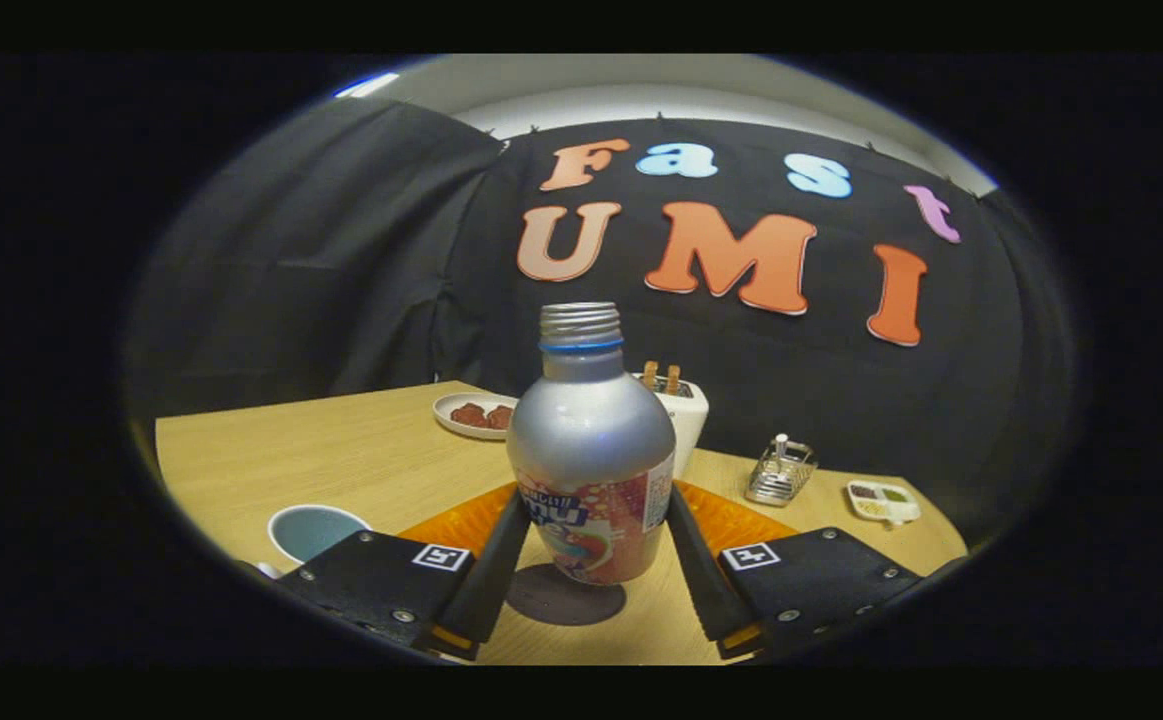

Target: Take the bottle from table, then pour the juice into the cup, finally place the bottle on the coaster

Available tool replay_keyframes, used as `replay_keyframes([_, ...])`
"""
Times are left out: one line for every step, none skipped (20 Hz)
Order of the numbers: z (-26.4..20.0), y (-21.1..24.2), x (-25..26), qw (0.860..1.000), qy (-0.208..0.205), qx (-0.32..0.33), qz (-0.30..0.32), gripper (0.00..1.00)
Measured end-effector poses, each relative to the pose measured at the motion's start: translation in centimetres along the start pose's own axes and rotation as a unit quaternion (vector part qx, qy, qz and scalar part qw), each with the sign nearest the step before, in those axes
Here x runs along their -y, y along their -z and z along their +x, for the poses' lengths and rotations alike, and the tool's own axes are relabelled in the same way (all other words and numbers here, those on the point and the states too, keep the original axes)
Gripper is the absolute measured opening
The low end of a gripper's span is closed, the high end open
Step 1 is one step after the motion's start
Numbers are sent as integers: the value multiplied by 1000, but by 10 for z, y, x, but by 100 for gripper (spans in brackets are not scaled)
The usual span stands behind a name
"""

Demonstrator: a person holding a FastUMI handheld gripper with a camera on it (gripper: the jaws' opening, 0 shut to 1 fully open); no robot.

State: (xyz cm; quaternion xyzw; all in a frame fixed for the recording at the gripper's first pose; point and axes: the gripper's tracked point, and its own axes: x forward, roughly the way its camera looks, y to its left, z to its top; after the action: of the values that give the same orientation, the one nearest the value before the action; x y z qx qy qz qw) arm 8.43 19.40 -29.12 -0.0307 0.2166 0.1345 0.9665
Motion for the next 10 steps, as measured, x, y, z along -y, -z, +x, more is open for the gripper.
replay_keyframes([1, 6, 3, 1000, -2, -8, 14, 77])
replay_keyframes([2, 11, 2, 999, -7, -17, 27, 77])
replay_keyframes([3, 16, 2, 999, -11, -24, 41, 77])
replay_keyframes([5, 21, 3, 998, -15, -32, 55, 77])
replay_keyframes([6, 26, 3, 997, -17, -41, 67, 77])
replay_keyframes([8, 30, 2, 996, -20, -49, 77, 76])
replay_keyframes([8, 35, 2, 995, -22, -56, 84, 77])
replay_keyframes([9, 38, 1, 994, -24, -61, 88, 77])
replay_keyframes([9, 41, 0, 993, -25, -66, 90, 77])
replay_keyframes([9, 43, -1, 993, -26, -70, 90, 77])
